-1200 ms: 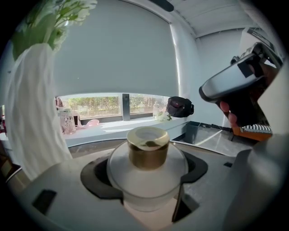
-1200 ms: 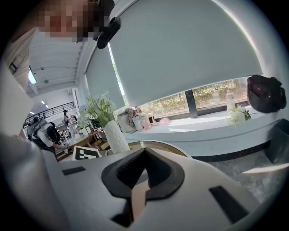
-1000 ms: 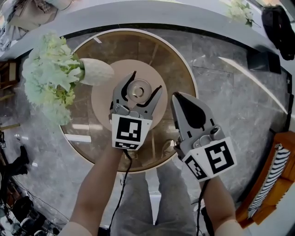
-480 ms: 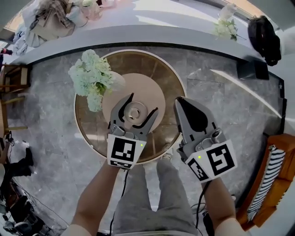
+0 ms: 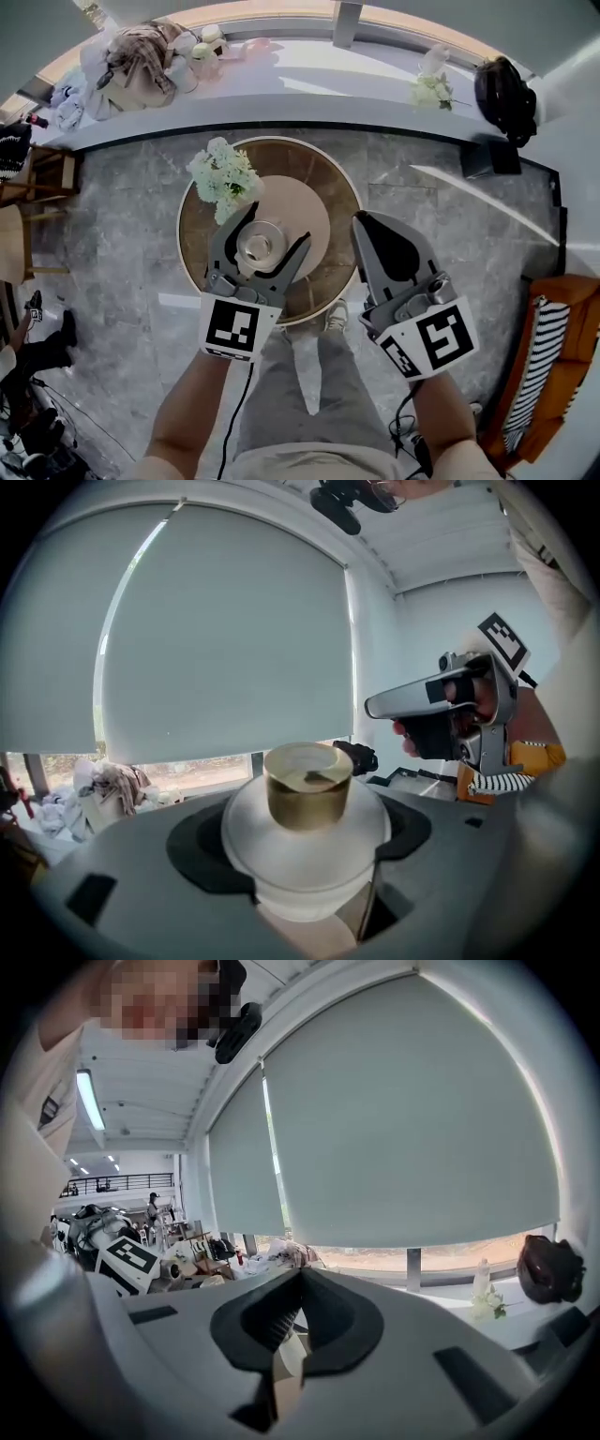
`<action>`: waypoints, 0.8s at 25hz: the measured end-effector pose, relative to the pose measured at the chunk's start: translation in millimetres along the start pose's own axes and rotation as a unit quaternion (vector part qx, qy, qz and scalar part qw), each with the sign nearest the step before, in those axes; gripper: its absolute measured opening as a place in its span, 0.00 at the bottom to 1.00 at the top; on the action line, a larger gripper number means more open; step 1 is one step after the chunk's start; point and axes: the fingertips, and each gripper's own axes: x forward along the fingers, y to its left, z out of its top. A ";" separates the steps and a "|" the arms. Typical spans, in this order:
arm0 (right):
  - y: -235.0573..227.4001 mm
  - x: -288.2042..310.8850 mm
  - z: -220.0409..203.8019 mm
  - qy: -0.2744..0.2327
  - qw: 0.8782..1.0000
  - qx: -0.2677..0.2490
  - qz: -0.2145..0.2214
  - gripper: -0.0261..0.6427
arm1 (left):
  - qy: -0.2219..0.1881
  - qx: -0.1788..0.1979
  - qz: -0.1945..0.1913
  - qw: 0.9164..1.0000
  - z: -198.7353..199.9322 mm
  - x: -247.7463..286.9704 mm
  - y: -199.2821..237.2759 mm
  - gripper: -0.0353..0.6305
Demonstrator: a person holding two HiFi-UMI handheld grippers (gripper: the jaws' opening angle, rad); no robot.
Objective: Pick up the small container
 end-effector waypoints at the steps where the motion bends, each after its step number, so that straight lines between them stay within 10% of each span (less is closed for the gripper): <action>1: 5.5 -6.0 14.5 -0.005 1.000 -0.004 -0.001 0.05 | -0.009 0.005 -0.001 1.000 15.6 -9.0 0.7 0.56; 20: 90.1 -138.6 210.0 -0.095 0.992 -0.078 0.002 0.05 | -0.066 0.039 -0.011 0.997 211.5 -164.5 -32.6 0.56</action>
